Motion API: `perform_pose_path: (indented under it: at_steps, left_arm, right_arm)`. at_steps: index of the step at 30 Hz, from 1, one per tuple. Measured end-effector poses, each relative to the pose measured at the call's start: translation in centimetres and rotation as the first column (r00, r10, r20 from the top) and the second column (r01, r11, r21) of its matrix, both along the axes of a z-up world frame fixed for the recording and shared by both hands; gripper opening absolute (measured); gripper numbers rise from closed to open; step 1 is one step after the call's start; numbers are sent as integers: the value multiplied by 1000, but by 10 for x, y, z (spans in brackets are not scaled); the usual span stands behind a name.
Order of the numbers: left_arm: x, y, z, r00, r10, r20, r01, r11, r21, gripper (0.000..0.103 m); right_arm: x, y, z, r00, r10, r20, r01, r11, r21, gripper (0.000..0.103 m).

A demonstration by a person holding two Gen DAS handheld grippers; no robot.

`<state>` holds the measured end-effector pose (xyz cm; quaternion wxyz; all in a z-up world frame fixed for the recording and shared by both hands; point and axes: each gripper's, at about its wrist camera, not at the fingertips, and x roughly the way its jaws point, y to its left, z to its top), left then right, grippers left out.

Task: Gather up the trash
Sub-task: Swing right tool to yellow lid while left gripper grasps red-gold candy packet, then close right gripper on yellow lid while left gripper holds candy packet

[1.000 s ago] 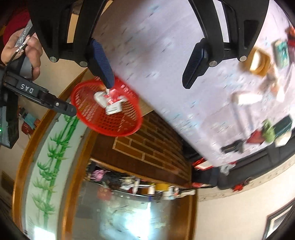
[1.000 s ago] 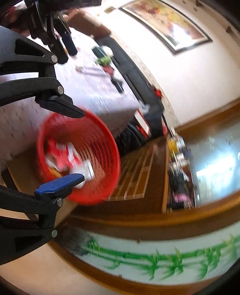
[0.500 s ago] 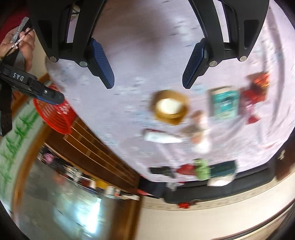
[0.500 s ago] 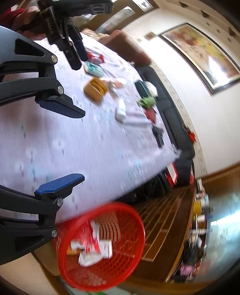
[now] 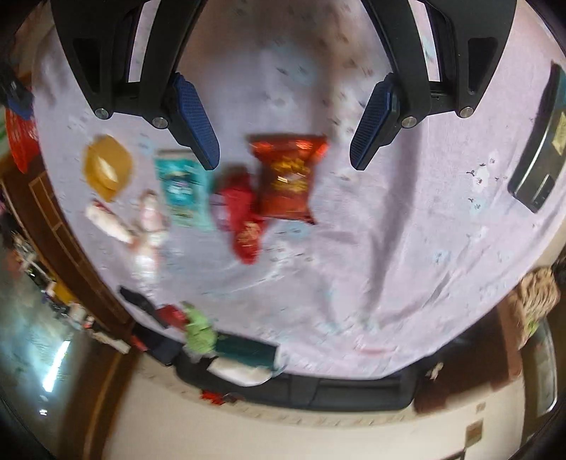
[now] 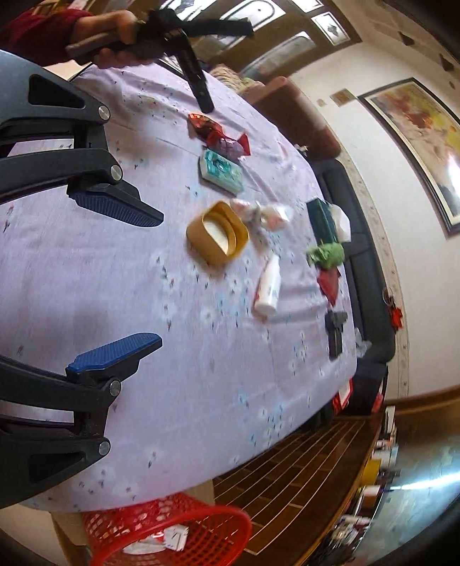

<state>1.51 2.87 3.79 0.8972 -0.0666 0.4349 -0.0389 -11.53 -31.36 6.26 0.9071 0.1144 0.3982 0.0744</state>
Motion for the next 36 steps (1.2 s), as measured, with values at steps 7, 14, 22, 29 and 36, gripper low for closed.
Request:
perform_pose_path:
  at_steps: [7, 14, 22, 29, 36]
  left_arm:
    - [32, -8, -26, 999, 1, -38, 2, 997, 77, 66]
    - [31, 12, -22, 1000, 27, 1, -26, 998, -56, 35]
    - [24, 34, -13, 992, 89, 92, -71, 981, -178, 34]
    - [19, 27, -5, 988, 65, 143, -43, 988, -151, 34]
    - [15, 24, -1, 984, 42, 175, -17, 990, -141, 34]
  right_arm:
    - [13, 20, 1, 999, 34, -7, -34, 999, -10, 67]
    - [42, 32, 2, 998, 70, 0, -70, 997, -20, 74]
    - [101, 68, -15, 989, 150, 12, -145, 969, -198, 83]
    - [126, 87, -35, 969, 246, -18, -241, 929, -280, 83]
    - [130, 93, -44, 966, 257, -41, -257, 919, -300, 77]
